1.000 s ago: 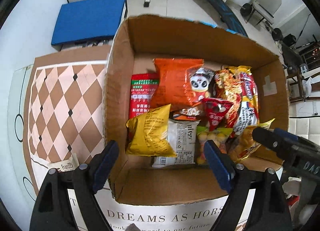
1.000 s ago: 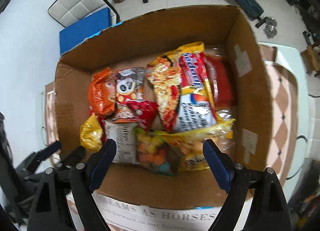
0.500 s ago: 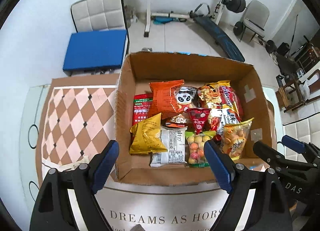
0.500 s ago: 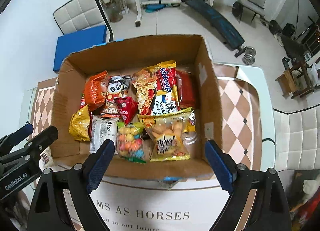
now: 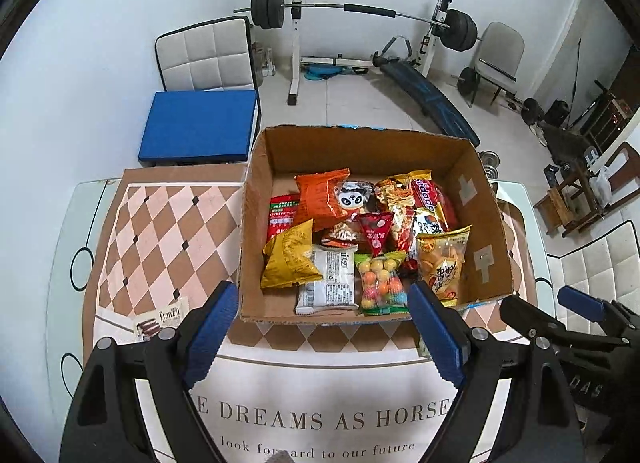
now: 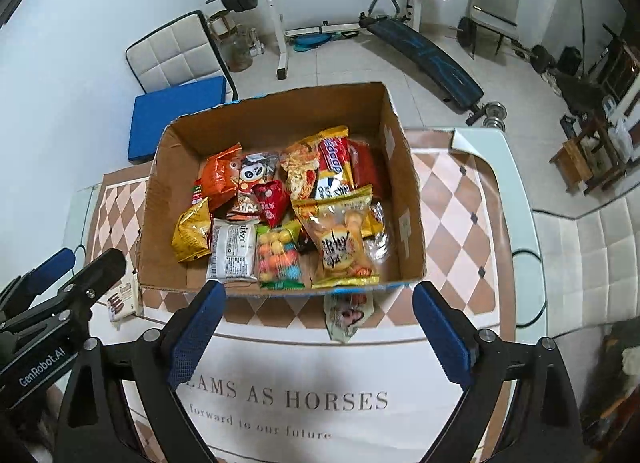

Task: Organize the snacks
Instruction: 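Grasp the white Franzzi cookie pack with the left tool while the right tool grasps the small clear pouch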

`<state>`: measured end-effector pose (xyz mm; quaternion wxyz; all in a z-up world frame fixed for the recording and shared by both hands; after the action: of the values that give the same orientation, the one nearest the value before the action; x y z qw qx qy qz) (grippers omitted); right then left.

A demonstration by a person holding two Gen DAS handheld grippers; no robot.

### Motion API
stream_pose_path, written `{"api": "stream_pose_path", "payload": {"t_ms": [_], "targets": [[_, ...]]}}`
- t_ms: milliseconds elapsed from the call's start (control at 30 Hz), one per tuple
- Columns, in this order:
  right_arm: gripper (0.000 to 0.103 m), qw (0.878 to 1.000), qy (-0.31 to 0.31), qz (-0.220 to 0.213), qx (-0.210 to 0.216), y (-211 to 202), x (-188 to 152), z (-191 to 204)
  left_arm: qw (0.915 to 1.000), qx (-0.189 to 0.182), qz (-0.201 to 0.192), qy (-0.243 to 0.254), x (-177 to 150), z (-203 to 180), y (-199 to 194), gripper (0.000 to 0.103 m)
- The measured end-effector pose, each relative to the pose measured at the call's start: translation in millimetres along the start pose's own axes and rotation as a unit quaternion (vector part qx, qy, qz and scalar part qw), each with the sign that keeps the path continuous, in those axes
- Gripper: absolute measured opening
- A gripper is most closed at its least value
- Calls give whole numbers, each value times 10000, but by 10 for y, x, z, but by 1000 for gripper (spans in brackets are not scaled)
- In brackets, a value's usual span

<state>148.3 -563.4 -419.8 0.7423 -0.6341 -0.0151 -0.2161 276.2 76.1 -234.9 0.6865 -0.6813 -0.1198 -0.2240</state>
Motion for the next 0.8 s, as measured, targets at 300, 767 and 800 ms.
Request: {"api": "stream_pose_path", "payload": {"t_ms": [300, 767, 800], "targets": [[97, 9921, 916, 826, -219, 887, -368, -724, 9978, 221, 608, -174, -644, 100, 464, 87], [59, 9810, 1357, 1385, 8, 1921, -623, -623, 9869, 499, 1362, -708, -1296, 667, 999, 87], [59, 9812, 1286, 1440, -40, 1905, -658, -593, 9861, 491, 1387, -772, -1315, 719, 1012, 87]]}}
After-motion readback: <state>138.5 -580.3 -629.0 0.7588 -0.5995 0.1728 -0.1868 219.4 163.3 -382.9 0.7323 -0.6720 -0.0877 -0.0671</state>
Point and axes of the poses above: each gripper's, at about its wrist camera, not at the fingertips, and y roughly the way its jaws point, z to its left, x to its top, the point moved 8 cm from there along y, roughly the way its jaws point, and after that the axes turned 10 degrees about y, right-handed, at the moved point
